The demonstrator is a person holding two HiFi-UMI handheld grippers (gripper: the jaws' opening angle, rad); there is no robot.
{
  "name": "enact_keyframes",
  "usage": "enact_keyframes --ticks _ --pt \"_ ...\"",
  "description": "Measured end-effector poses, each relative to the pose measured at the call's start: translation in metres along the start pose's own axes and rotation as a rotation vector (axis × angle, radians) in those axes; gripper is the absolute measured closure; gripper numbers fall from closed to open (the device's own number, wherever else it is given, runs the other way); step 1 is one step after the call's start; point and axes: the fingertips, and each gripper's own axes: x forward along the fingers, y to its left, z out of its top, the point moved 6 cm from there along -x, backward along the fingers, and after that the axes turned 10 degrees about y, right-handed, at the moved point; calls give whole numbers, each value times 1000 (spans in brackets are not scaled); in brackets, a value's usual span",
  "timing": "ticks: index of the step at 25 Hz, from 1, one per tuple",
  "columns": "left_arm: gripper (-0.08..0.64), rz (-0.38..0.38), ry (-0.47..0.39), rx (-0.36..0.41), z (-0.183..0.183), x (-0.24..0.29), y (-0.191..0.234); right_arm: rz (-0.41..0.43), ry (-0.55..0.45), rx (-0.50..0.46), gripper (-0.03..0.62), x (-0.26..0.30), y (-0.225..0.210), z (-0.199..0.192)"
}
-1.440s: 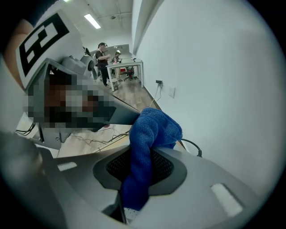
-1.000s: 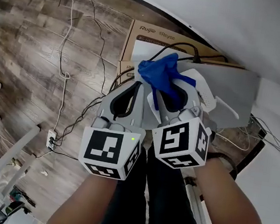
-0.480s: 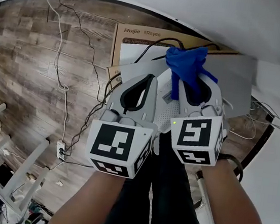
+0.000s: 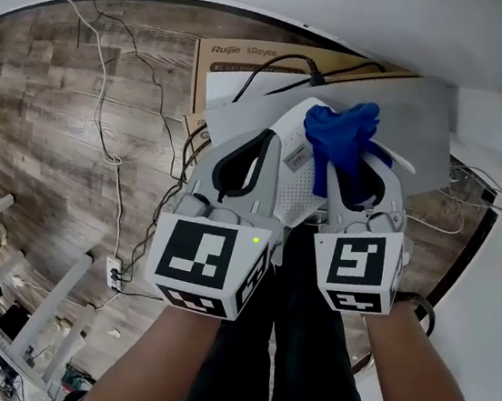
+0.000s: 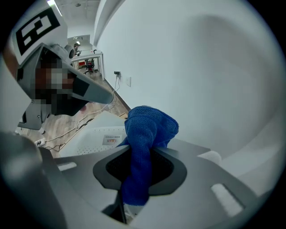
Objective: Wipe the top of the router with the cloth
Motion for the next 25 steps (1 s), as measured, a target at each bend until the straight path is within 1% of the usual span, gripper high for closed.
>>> enact_keyframes --ticks 6,15,17,20,25 --pt "560 13 -7 -4 -21 -18 1 8 -1 -19 479 -14 20 -22" --pt "560 -1 4 19 -55 -51 -1 42 -22 -36 479 -31 65 -43" --pt "560 -8 8 28 -63 -59 -2 61 -28 -45 479 -34 77 -49" --pt "560 -17 17 41 -73 -71 -3 114 -23 -50 479 -43 94 -55" --pt "560 -31 21 62 -70 -99 -9 155 -6 -36 480 -73 112 -56"
